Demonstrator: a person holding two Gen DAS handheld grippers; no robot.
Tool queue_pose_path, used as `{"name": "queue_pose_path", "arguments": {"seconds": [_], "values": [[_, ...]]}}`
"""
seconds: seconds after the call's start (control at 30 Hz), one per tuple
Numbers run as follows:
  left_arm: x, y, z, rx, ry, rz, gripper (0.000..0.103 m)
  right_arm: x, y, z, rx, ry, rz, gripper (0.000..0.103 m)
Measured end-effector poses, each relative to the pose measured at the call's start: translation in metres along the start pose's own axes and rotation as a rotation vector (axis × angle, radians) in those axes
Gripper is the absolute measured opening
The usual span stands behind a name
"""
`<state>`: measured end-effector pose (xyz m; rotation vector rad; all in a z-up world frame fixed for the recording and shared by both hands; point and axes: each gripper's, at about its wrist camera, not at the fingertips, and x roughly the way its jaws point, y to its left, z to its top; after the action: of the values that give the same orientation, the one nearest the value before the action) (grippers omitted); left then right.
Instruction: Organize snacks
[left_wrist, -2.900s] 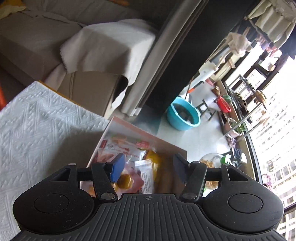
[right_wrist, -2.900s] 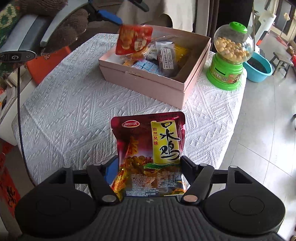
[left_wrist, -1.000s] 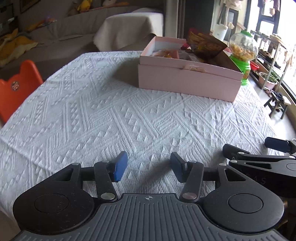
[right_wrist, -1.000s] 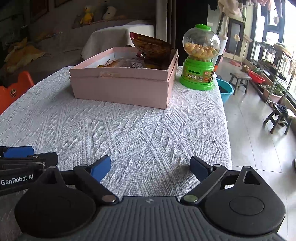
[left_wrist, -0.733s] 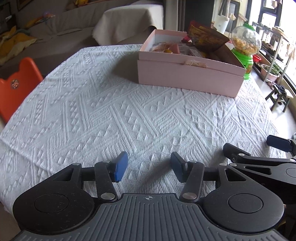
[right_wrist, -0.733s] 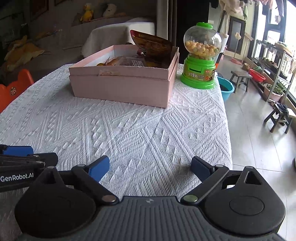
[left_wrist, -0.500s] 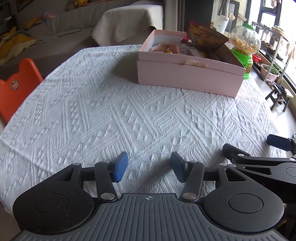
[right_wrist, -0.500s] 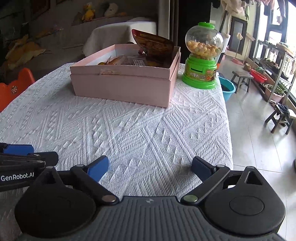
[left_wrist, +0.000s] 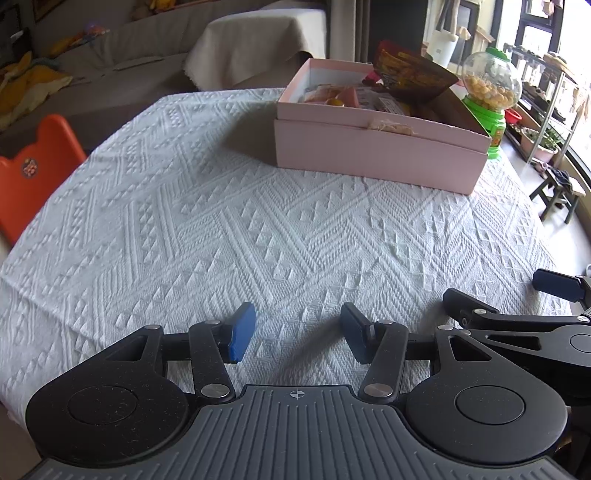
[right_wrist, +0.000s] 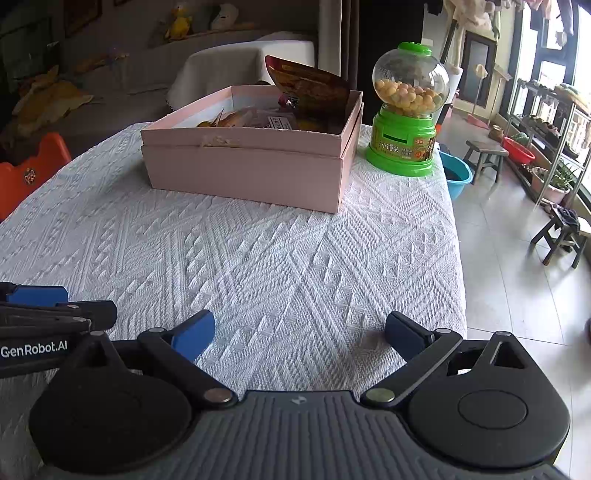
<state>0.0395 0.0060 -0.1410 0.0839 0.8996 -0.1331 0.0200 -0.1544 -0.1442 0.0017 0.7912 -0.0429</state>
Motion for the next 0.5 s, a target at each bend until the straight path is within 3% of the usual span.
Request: {"name": "queue_pose_path", "arguments": {"seconds": [0.5], "values": [[-0.0009,-0.001,-0.0017,0.0,-0.011,0.008,0.057,0.0011,-0.0021,0.0001,-0.013,-0.005,0.013,0.1]]}}
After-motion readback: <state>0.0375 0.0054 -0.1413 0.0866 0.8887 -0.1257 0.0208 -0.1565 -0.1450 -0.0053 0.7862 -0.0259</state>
